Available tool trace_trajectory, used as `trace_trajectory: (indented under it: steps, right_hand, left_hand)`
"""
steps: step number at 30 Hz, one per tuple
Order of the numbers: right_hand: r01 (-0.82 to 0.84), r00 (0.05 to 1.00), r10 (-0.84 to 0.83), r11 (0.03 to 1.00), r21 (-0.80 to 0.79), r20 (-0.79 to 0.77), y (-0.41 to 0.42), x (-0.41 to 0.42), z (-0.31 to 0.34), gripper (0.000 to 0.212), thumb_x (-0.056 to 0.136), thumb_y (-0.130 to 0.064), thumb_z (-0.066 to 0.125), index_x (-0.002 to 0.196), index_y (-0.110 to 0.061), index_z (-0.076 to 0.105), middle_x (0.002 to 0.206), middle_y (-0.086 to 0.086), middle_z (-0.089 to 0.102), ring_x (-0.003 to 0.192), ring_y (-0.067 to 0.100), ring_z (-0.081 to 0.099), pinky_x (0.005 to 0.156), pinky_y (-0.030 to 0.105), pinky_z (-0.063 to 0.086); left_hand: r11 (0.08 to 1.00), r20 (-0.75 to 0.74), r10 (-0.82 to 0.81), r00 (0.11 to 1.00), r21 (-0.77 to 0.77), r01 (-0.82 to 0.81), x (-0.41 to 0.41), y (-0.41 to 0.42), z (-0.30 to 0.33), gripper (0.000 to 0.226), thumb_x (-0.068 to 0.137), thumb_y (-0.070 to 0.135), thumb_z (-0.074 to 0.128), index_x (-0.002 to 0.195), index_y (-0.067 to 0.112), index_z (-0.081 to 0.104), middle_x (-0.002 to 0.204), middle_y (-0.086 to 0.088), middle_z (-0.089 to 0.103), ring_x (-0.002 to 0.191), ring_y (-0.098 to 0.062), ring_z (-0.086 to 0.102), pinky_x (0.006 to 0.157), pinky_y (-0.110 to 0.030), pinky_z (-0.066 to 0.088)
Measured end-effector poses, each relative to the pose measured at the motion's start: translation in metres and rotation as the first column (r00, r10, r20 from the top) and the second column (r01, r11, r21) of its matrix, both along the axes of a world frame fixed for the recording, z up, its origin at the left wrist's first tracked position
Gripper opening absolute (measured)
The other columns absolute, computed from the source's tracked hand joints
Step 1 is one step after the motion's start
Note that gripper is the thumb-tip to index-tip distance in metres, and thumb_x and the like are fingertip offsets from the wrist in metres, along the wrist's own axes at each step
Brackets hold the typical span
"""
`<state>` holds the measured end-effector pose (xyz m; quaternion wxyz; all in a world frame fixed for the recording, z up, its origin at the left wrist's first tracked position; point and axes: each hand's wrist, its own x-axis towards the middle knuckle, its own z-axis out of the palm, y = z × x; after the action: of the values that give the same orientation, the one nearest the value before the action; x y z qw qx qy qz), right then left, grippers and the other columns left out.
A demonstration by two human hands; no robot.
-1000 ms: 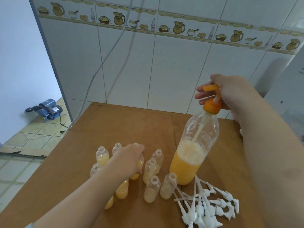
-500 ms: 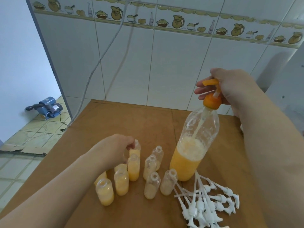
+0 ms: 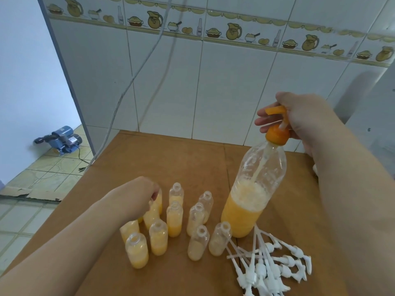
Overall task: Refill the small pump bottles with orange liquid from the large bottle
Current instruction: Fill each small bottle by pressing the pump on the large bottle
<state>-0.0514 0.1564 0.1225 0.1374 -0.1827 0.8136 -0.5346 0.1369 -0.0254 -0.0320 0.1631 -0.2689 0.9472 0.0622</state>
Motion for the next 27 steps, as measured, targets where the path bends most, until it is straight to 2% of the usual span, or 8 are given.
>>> trace_trajectory:
  steps: [3, 6, 9, 13, 17, 20, 23, 27]
  right_hand:
    - [-0.004, 1.000, 0.004, 1.000, 0.000, -0.006, 0.000, 0.000, 0.001, 0.040, 0.100, -0.027, 0.035, 0.116, -0.001, 0.060, 0.093, 0.010, 0.070, 0.059, 0.016, 0.062, 0.035, 0.009, 0.040]
    - [-0.002, 1.000, 0.002, 1.000, -0.011, 0.006, -0.001, -0.002, 0.001, 0.040, 0.100, -0.027, 0.035, 0.116, -0.001, 0.060, 0.089, 0.009, 0.070, 0.058, 0.016, 0.061, 0.031, 0.009, 0.038]
    - [0.007, 1.000, -0.007, 1.000, 0.025, -0.004, -0.002, -0.004, 0.001, 0.039, 0.099, -0.030, 0.035, 0.115, -0.005, 0.061, 0.080, 0.004, 0.070, 0.055, 0.013, 0.062, 0.031, 0.009, 0.037]
    - [0.010, 1.000, -0.010, 1.000, 0.024, 0.011, -0.004, -0.005, 0.001, 0.039, 0.100, -0.030, 0.035, 0.116, -0.004, 0.060, 0.078, 0.003, 0.068, 0.055, 0.014, 0.061, 0.030, 0.008, 0.036]
    - [0.012, 1.000, -0.012, 1.000, 0.026, 0.015, -0.005, -0.005, 0.001, 0.039, 0.100, -0.030, 0.035, 0.117, -0.005, 0.059, 0.080, 0.004, 0.069, 0.057, 0.014, 0.062, 0.029, 0.008, 0.035]
    - [0.007, 1.000, -0.007, 1.000, 0.006, 0.015, -0.004, -0.004, 0.001, 0.039, 0.099, -0.029, 0.036, 0.116, -0.003, 0.060, 0.077, 0.004, 0.068, 0.055, 0.014, 0.061, 0.030, 0.009, 0.036]
    - [0.000, 1.000, 0.000, 1.000, -0.016, 0.021, -0.003, -0.003, 0.002, 0.039, 0.099, -0.027, 0.037, 0.115, 0.000, 0.060, 0.075, 0.006, 0.067, 0.053, 0.015, 0.061, 0.031, 0.010, 0.037]
    - [0.008, 0.999, -0.007, 1.000, -0.022, 0.031, -0.003, -0.001, 0.003, 0.037, 0.099, -0.026, 0.037, 0.117, -0.001, 0.059, 0.075, 0.006, 0.067, 0.054, 0.016, 0.060, 0.031, 0.010, 0.039]
  left_hand:
    - [1.000, -0.061, 0.001, 0.998, 0.003, -0.001, 0.001, -0.006, -0.002, 0.021, 0.087, 0.010, 0.056, 0.104, 0.021, 0.063, 0.096, 0.004, 0.059, 0.096, -0.016, 0.060, 0.081, -0.024, 0.048]
    - [0.999, 0.090, -0.031, 0.995, -0.018, 0.033, -0.006, -0.001, 0.006, 0.028, 0.091, 0.013, 0.057, 0.118, 0.019, 0.054, 0.116, 0.002, 0.056, 0.103, -0.015, 0.057, 0.089, -0.024, 0.048]
    - [0.999, 0.094, -0.025, 0.995, -0.034, 0.028, -0.010, 0.002, 0.009, 0.036, 0.091, 0.020, 0.059, 0.126, 0.022, 0.049, 0.124, 0.003, 0.052, 0.109, -0.014, 0.055, 0.095, -0.027, 0.047]
    - [0.995, -0.167, -0.052, 0.985, -0.097, 0.036, -0.007, 0.011, 0.014, 0.032, 0.088, 0.036, 0.060, 0.119, 0.030, 0.053, 0.111, 0.012, 0.052, 0.097, -0.007, 0.054, 0.085, -0.025, 0.050]
    - [0.986, -0.358, -0.147, 0.922, 0.026, 0.167, -0.021, 0.038, 0.011, 0.030, 0.087, 0.040, 0.060, 0.114, 0.030, 0.054, 0.105, 0.015, 0.051, 0.093, -0.004, 0.052, 0.084, -0.023, 0.049]
    - [0.976, -0.334, -0.195, 0.922, 0.032, 0.218, -0.034, 0.051, -0.002, 0.037, 0.087, 0.033, 0.062, 0.121, 0.025, 0.051, 0.114, 0.010, 0.049, 0.104, -0.010, 0.051, 0.087, -0.025, 0.045]
    - [0.968, -0.232, -0.248, 0.940, -0.090, 0.233, -0.044, 0.057, -0.018, 0.038, 0.087, 0.031, 0.058, 0.123, 0.023, 0.048, 0.117, 0.005, 0.049, 0.108, -0.016, 0.049, 0.088, -0.028, 0.038]
    - [0.973, -0.178, -0.212, 0.961, -0.131, 0.190, -0.053, 0.061, -0.035, 0.037, 0.086, 0.031, 0.057, 0.121, 0.024, 0.047, 0.119, 0.005, 0.052, 0.110, -0.018, 0.049, 0.094, -0.035, 0.031]
